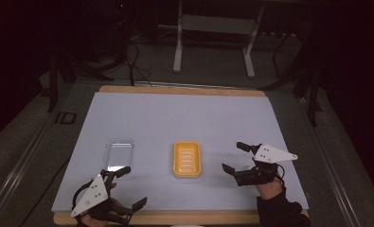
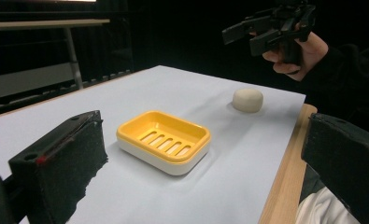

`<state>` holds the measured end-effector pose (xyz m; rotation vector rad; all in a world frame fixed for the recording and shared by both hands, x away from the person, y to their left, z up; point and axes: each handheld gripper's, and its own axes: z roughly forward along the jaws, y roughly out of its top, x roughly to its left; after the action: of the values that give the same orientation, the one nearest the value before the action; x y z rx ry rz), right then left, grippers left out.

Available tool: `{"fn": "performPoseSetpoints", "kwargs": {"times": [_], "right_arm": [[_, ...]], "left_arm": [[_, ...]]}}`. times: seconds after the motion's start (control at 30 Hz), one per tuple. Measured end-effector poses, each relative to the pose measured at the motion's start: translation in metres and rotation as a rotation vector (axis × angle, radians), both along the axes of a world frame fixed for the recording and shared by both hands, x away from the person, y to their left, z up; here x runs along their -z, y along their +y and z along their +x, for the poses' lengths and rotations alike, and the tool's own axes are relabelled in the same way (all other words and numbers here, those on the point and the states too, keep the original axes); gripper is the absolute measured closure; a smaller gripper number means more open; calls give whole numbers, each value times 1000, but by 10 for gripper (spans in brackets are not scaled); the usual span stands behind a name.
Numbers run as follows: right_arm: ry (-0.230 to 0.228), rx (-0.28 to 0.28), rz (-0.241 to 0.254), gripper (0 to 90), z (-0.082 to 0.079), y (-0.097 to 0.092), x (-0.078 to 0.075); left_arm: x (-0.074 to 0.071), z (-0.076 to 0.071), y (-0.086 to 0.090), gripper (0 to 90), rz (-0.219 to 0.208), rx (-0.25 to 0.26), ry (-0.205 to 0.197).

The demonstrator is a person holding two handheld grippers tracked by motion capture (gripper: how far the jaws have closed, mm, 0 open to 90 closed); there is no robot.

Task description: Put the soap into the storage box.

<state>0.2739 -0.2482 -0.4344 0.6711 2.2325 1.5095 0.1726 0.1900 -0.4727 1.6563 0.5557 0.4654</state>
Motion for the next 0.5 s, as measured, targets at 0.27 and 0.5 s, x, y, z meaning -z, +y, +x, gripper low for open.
{"fn": "performPoseSetpoints", "kwargs": {"times": [0.27, 0.5], "right_arm": [[-21, -60, 15, 122, 1, 1, -2], [8, -109, 7, 129, 6, 6, -7]], "left_arm": [[0, -1, 1, 1, 7, -7, 0], [0, -2, 1, 1, 11, -7, -2]]}}
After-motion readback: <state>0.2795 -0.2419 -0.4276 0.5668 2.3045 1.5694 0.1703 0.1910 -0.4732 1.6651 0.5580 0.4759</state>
